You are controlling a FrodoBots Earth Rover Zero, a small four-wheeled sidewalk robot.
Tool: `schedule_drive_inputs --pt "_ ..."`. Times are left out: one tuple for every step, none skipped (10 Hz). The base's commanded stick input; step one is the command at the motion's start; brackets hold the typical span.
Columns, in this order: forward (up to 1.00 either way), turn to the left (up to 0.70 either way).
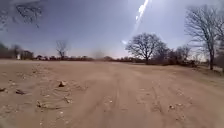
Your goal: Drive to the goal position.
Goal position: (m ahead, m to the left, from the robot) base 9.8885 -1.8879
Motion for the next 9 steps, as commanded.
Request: schedule_drive_inputs --pt "1.0 0.0" --pt "1.0 0.0" --pt "1.0 0.0" --pt "1.0 0.0" --pt "1.0 0.0" --pt "1.0 0.0" --pt "1.0 0.0" --pt "1.0 0.0" --pt "1.0 0.0"
